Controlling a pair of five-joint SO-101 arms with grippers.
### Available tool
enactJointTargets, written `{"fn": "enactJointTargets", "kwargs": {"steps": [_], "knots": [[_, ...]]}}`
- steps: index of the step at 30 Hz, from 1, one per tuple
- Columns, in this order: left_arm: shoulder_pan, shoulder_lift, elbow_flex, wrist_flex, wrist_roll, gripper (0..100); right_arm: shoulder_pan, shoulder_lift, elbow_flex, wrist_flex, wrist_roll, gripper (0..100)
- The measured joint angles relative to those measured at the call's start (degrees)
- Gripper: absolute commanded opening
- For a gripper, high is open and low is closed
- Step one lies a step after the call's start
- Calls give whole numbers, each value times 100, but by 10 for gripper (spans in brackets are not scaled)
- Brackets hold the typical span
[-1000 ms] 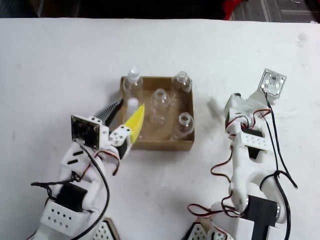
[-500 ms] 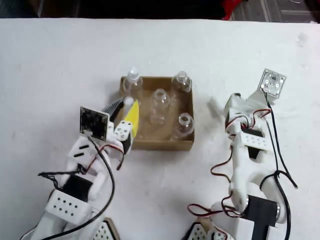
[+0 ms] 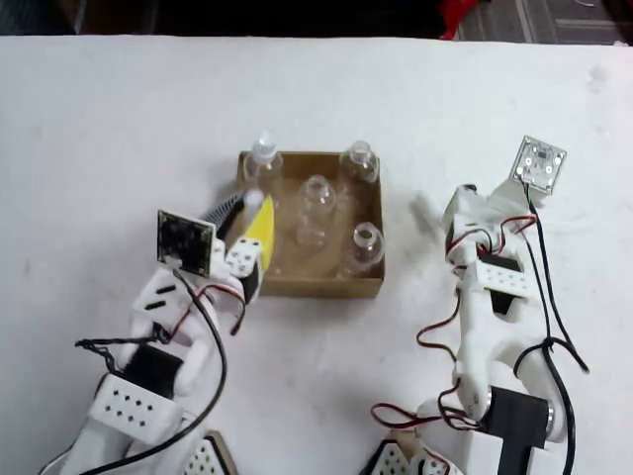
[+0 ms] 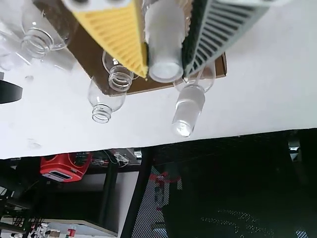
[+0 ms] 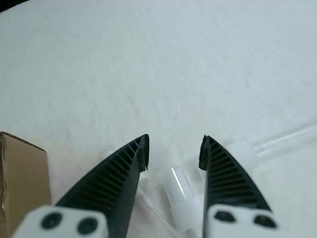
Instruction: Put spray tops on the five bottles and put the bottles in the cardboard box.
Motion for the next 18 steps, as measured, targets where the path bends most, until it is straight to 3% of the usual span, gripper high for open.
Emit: {"fn": "enactJointTargets", "kwargs": {"steps": [18], "knots": [[0,-9,-123,325,9,41,0,0,0,0,0,149]]}}
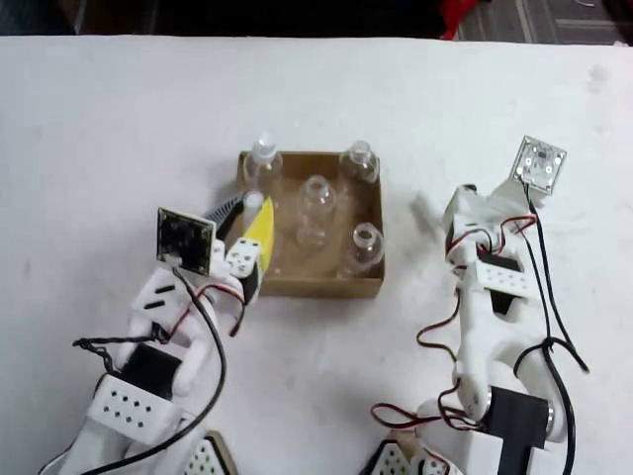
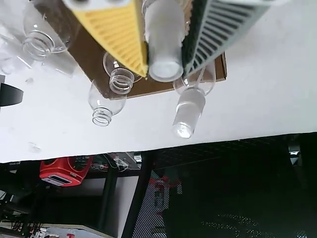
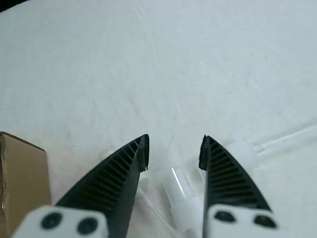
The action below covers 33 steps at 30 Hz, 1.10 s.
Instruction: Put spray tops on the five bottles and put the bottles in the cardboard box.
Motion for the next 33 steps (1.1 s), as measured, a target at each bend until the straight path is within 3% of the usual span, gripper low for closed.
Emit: {"fn": "enactJointTargets", "kwargs": {"steps": [6,14,33], "knots": [[35,0,149,-211,-18,41,0,0,0,0,0,149],[88,-62,1240,-2084,-229,41,0,0,0,0,0,149],[114,-62,1213,-1908,-316,23,0,0,0,0,0,149]]}}
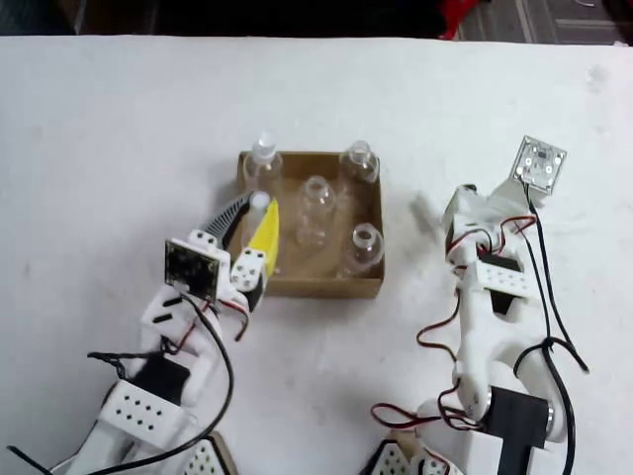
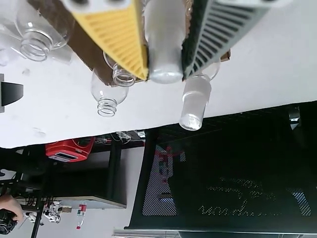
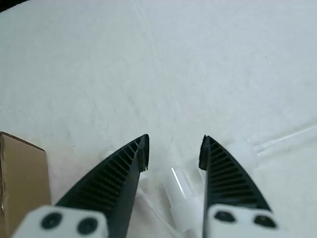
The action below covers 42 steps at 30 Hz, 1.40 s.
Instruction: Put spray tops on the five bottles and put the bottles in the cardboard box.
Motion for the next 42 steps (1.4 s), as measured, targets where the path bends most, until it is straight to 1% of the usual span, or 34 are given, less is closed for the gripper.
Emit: {"fn": "enactJointTargets", "kwargs": {"steps": [5,8,11,15,17,19,24,26,30,32,38,42], "knots": [[9,-246,114,141,-26,21,0,0,0,0,0,149],[9,-844,325,422,-35,21,0,0,0,0,0,149],[18,-1618,519,923,-35,24,0,0,0,0,0,149],[18,-2549,519,1916,-35,24,0,0,0,0,0,149],[18,-2919,510,2382,-35,24,0,0,0,0,0,149],[18,-3007,501,2629,-44,24,0,0,0,0,0,149],[18,-3007,466,2725,-44,37,0,0,0,0,0,149],[18,-3007,466,2725,-44,90,0,0,0,0,0,149],[18,-3007,466,2725,35,260,0,0,0,0,0,149],[18,-2848,501,2840,193,305,0,0,0,0,0,149],[18,-2857,501,2927,316,250,0,0,0,0,0,149],[18,-2857,501,2927,334,242,0,0,0,0,0,149]]}}
